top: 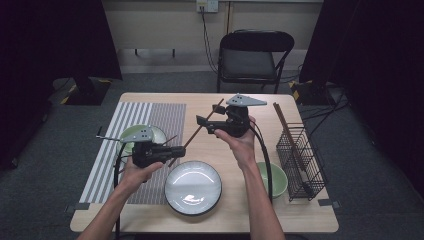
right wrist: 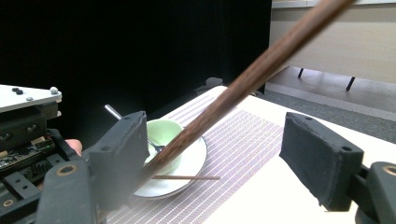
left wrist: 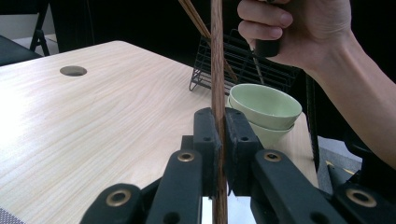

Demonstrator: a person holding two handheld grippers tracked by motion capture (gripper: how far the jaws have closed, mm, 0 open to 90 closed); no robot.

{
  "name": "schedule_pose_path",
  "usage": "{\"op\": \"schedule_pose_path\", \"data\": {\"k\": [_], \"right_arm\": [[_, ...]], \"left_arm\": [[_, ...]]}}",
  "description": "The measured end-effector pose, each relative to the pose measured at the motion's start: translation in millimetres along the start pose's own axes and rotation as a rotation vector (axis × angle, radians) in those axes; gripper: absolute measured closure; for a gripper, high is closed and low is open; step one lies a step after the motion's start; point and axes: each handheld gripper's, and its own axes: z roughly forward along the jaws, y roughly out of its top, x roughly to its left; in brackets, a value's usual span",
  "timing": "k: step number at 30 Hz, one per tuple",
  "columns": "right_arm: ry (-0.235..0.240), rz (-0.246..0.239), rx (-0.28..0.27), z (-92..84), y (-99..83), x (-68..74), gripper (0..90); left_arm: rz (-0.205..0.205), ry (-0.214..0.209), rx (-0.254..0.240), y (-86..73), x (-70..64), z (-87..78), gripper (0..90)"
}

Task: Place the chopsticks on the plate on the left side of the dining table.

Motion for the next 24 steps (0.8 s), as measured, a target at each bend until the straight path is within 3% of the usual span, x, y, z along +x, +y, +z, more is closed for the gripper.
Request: {"op": "schedule_pose_path", "data": {"k": [14, 24], "right_arm": [[-0.028, 0.012, -0.007, -8.8, -3.9, -9.9, 21.3], [-0.064, 0.006, 0.017, -9.0, -14.2, -14.4, 21.6]], "left_arm": [[0.002, 0.002, -0.026, 3.1, -0.4, -7.3, 84.8], [0.000, 0.018, -0.042, 3.3, 0.9, -13.7, 84.8]]}}
